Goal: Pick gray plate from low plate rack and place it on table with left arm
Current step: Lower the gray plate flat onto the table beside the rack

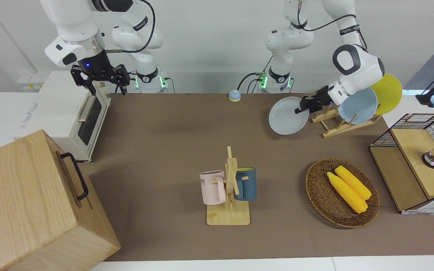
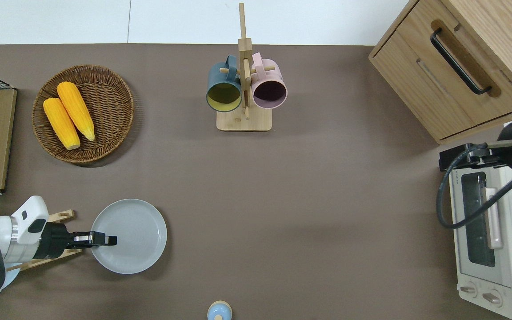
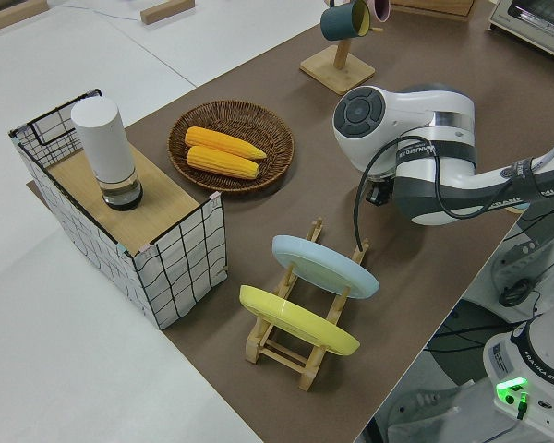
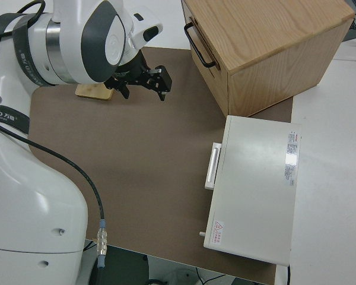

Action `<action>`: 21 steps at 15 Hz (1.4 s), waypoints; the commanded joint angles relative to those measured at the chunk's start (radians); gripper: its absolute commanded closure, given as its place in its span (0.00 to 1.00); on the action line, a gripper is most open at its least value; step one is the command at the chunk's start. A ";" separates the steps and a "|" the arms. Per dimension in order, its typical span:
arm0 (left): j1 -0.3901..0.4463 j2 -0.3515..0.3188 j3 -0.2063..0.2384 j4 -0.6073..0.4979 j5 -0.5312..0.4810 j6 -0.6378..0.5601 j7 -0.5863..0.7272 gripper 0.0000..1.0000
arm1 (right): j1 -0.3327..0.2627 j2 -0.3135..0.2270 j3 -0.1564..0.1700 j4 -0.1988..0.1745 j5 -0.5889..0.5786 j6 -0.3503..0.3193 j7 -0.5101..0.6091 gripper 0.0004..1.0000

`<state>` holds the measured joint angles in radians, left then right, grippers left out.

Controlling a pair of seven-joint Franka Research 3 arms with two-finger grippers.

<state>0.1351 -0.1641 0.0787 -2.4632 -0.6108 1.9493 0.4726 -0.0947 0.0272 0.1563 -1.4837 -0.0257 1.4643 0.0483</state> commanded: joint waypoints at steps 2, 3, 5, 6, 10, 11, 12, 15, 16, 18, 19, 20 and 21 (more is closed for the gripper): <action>-0.014 -0.009 0.000 -0.059 -0.049 0.062 0.063 1.00 | 0.007 0.000 -0.006 0.006 0.003 -0.001 0.004 0.02; -0.014 -0.009 0.000 -0.062 -0.049 0.062 0.064 1.00 | 0.007 0.000 -0.006 0.006 0.003 -0.001 0.004 0.02; -0.014 -0.008 0.000 -0.063 -0.049 0.063 0.066 1.00 | 0.007 0.000 -0.006 0.006 0.003 -0.001 0.004 0.02; -0.014 -0.006 0.000 -0.063 -0.049 0.063 0.066 1.00 | 0.007 0.000 -0.006 0.006 0.003 -0.001 0.004 0.02; -0.014 -0.005 0.000 -0.063 -0.050 0.062 0.081 0.73 | 0.007 0.000 -0.006 0.006 0.003 -0.001 0.004 0.02; -0.012 -0.005 0.000 -0.063 -0.050 0.062 0.081 0.65 | 0.007 0.000 -0.006 0.006 0.003 -0.001 0.004 0.02; -0.012 -0.005 0.001 -0.063 -0.050 0.062 0.081 0.27 | 0.007 0.000 -0.006 0.006 0.003 -0.001 0.004 0.02; -0.012 -0.009 0.001 -0.062 -0.049 0.062 0.081 0.00 | 0.007 0.000 -0.006 0.006 0.003 -0.002 0.004 0.02; -0.012 -0.009 0.001 -0.062 -0.049 0.062 0.081 0.00 | 0.007 0.000 -0.006 0.006 0.003 -0.002 0.004 0.02; -0.012 -0.009 0.001 -0.059 -0.049 0.060 0.081 0.00 | 0.007 0.000 -0.006 0.006 0.003 -0.001 0.004 0.02; -0.012 -0.011 0.001 -0.056 -0.047 0.060 0.081 0.00 | 0.007 0.000 -0.006 0.006 0.003 -0.001 0.004 0.02; -0.014 -0.014 0.001 -0.051 -0.040 0.060 0.078 0.00 | 0.007 0.000 -0.006 0.006 0.003 -0.002 0.004 0.02; -0.014 -0.017 0.001 -0.046 -0.037 0.060 0.072 0.00 | 0.007 0.000 -0.006 0.006 0.003 -0.001 0.004 0.02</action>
<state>0.1348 -0.1615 0.0731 -2.5054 -0.6416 1.9895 0.5376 -0.0947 0.0272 0.1563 -1.4837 -0.0257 1.4643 0.0483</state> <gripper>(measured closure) 0.000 0.013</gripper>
